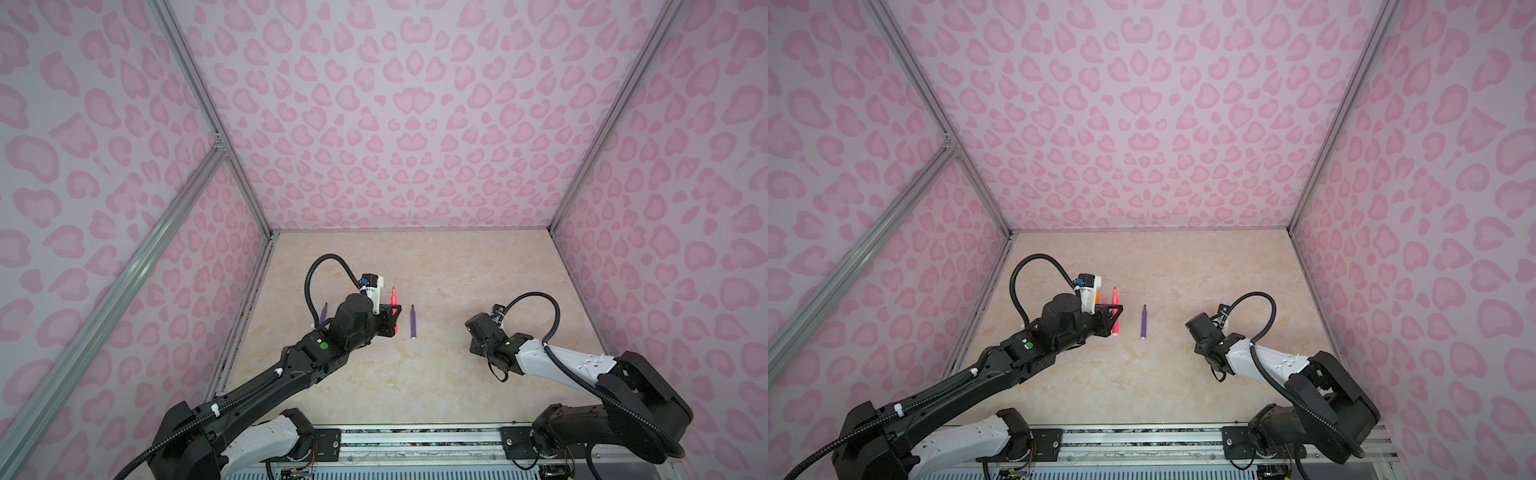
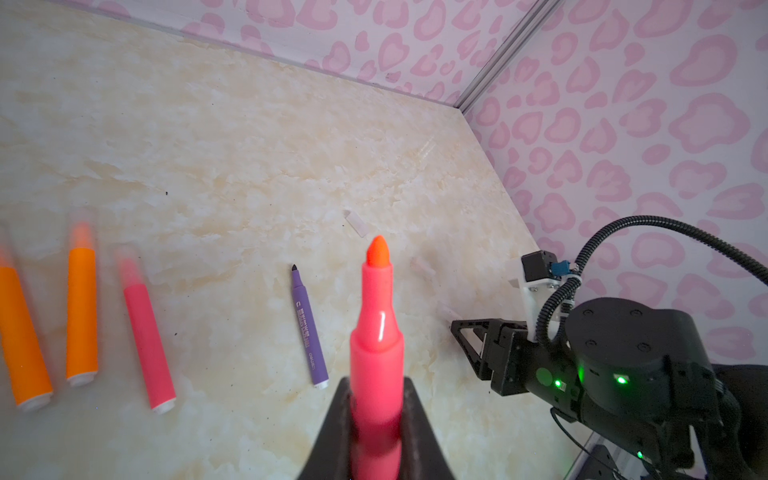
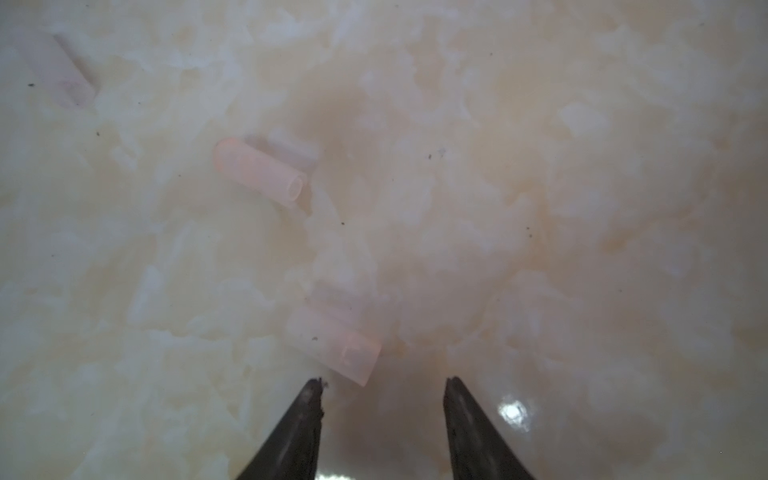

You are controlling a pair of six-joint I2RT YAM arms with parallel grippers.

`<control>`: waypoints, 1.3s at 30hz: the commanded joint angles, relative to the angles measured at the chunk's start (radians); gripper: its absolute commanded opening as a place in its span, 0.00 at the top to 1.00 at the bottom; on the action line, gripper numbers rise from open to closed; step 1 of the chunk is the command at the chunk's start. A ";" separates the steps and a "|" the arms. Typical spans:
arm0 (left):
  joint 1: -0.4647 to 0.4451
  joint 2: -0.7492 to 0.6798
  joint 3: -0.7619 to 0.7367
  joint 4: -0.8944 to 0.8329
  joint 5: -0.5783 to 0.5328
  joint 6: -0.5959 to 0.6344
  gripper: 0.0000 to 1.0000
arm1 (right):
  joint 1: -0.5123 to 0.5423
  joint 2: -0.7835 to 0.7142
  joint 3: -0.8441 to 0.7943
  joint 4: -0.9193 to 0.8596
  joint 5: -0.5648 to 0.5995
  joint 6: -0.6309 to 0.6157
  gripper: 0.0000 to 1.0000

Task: Insert the pens into the pen caps
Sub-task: 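Lower the right gripper onto a translucent cap and close on it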

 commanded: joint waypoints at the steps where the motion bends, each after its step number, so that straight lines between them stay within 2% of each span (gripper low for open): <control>1: 0.001 -0.006 0.002 0.030 0.001 0.004 0.98 | -0.010 -0.014 -0.013 0.002 0.003 -0.017 0.49; 6: 0.002 -0.015 0.001 0.031 0.000 0.003 0.98 | -0.029 0.001 0.018 0.018 -0.026 -0.088 0.41; 18: 0.001 -0.016 0.001 0.030 0.000 0.006 0.98 | -0.057 0.087 0.044 0.052 -0.094 -0.155 0.40; 22: 0.003 -0.016 0.000 0.029 0.000 0.006 0.98 | -0.057 0.103 0.055 0.052 -0.078 -0.161 0.39; 30: 0.001 -0.016 0.001 0.030 -0.002 0.007 0.98 | -0.082 0.152 0.070 0.028 -0.040 -0.150 0.54; 39: 0.002 -0.018 0.000 0.031 0.000 0.008 0.98 | -0.089 0.156 0.070 0.042 -0.046 -0.148 0.59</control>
